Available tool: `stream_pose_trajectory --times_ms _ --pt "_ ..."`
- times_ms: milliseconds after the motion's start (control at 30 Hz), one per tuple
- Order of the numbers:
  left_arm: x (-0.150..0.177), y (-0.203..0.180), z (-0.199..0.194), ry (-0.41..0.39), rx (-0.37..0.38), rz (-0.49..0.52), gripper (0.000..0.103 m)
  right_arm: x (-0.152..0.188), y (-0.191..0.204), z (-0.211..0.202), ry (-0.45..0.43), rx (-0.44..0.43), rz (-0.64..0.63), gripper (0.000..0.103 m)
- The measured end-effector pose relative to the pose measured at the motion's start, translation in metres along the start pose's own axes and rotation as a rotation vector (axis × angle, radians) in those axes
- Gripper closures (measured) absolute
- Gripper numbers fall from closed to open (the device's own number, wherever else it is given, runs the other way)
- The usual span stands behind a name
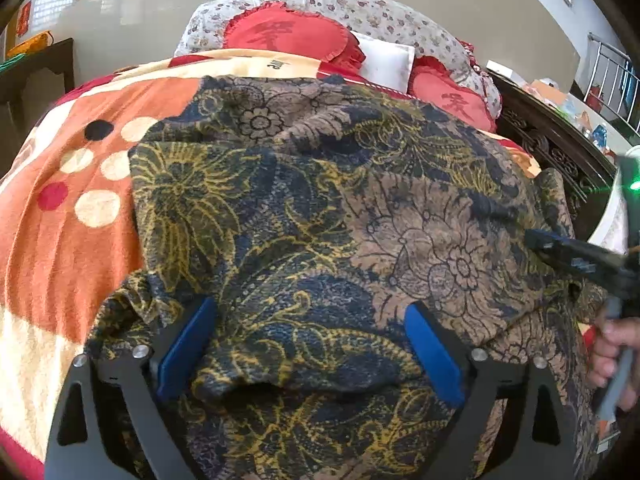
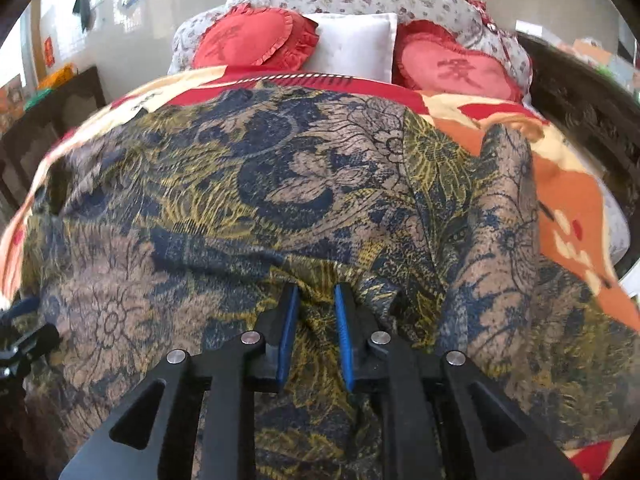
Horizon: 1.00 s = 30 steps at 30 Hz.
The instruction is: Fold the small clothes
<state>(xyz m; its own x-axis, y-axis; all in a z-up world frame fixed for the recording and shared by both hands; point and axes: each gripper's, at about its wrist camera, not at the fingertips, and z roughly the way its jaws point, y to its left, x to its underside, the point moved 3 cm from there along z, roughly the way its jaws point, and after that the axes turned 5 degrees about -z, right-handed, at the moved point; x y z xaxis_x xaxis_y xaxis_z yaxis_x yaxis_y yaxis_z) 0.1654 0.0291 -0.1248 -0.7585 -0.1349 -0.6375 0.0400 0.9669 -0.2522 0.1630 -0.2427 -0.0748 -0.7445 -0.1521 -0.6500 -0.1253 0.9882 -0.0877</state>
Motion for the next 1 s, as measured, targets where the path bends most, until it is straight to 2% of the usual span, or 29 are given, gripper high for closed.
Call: stream_pose_trajectory --times_ms 67,100,133,167,200,233,267,300,400,500,567,633,767,900,1000 --pt "0.000 -0.002 0.001 0.004 0.003 0.006 0.002 0.004 0.007 -0.028 -0.027 -0.021 0.016 0.100" --pt "0.000 -0.003 0.002 0.008 0.005 0.011 0.001 0.011 0.011 -0.040 -0.053 -0.054 0.012 0.096" --pt "0.000 -0.004 0.002 0.011 0.003 0.015 0.000 0.017 0.020 -0.045 -0.065 -0.070 -0.004 0.087" --pt "0.000 -0.004 0.002 0.011 0.001 0.016 0.000 0.029 0.029 -0.045 -0.045 -0.068 -0.042 0.083" --pt "0.000 -0.004 0.003 0.012 0.001 0.019 0.000 0.039 0.039 -0.030 0.011 -0.058 -0.078 0.079" --pt "0.000 -0.004 0.002 0.012 0.003 0.018 0.000 0.053 0.042 -0.020 0.056 -0.060 -0.099 0.079" --pt "0.001 -0.003 0.002 0.009 0.009 0.014 0.000 0.053 0.042 -0.028 -0.003 -0.066 -0.080 0.079" --pt "0.001 -0.003 0.001 0.007 0.014 0.011 0.000 0.055 0.036 -0.037 -0.007 -0.069 -0.048 0.079" --pt "0.000 -0.001 0.000 0.002 0.032 -0.002 0.000 0.068 -0.002 -0.079 -0.071 -0.042 0.067 0.079" --pt "0.001 0.000 -0.001 0.000 0.033 -0.001 0.000 0.093 -0.078 -0.118 -0.148 0.067 0.216 0.079" --pt "0.001 0.000 -0.001 -0.001 0.034 -0.001 0.000 0.117 -0.134 -0.129 -0.154 0.135 0.362 0.079" --pt "0.001 0.000 -0.001 -0.002 0.039 -0.005 0.000 0.145 -0.190 -0.130 -0.122 0.176 0.532 0.079" --pt "0.000 0.000 -0.002 -0.001 0.040 -0.006 0.000 0.209 -0.268 -0.121 -0.079 0.152 0.826 0.079" --pt "0.000 0.000 -0.001 -0.002 0.040 -0.006 0.000 0.228 -0.300 -0.101 -0.104 0.063 0.966 0.079" --pt "0.000 0.000 -0.002 -0.002 0.039 -0.004 0.000 0.235 -0.303 -0.089 -0.154 -0.014 1.035 0.079"
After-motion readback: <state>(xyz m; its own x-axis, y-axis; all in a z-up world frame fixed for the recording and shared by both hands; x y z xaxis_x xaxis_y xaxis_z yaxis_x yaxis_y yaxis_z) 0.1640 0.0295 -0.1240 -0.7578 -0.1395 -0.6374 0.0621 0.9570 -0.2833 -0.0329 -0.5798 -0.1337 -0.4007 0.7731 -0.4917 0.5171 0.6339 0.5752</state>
